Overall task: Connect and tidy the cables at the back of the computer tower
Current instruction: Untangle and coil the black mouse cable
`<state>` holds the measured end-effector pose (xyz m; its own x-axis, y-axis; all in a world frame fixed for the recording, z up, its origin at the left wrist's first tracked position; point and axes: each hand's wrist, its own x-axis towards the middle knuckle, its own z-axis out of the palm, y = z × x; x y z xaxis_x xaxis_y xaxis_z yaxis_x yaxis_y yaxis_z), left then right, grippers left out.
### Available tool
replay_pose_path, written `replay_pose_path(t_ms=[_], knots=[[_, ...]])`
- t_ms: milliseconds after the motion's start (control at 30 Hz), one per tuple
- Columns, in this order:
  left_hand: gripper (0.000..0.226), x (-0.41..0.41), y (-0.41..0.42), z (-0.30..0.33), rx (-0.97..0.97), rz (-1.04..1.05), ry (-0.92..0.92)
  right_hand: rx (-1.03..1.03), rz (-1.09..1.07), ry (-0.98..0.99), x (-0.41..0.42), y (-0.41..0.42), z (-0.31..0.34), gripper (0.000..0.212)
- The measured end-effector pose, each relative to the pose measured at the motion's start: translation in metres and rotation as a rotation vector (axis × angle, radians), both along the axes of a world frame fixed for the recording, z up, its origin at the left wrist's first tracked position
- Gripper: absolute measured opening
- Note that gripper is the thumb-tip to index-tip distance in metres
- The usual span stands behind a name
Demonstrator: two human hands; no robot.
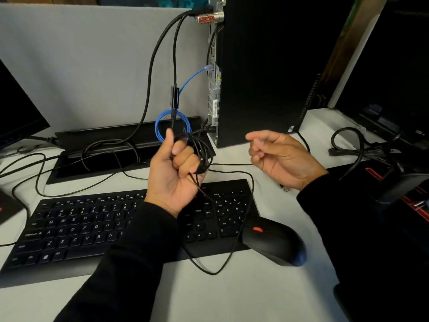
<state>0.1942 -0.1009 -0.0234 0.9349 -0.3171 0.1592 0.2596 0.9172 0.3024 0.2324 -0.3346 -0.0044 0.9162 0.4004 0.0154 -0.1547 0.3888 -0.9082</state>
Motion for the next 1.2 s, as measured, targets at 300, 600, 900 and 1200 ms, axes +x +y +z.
replay_pose_path(t_ms=[300, 600, 900, 1200], knots=[[0.049, -0.003, -0.022, 0.001, 0.153, 0.139, 0.160, -0.151, 0.289, -0.111, -0.014, 0.037, -0.002, 0.019], [0.046, 0.001, -0.010, 0.013, 0.336, 0.179, 0.102, -0.939, -0.253, -0.727, -0.004, 0.033, -0.011, 0.017], [0.038, 0.000, -0.019, 0.001, 0.627, 0.169, -0.023, -0.357, -0.465, -0.149, -0.002, 0.034, 0.006, 0.021], [0.037, 0.003, -0.007, 0.003, 0.577, 0.223, -0.003, -0.912, -0.555, -0.686, 0.010, 0.010, -0.004, 0.009]])
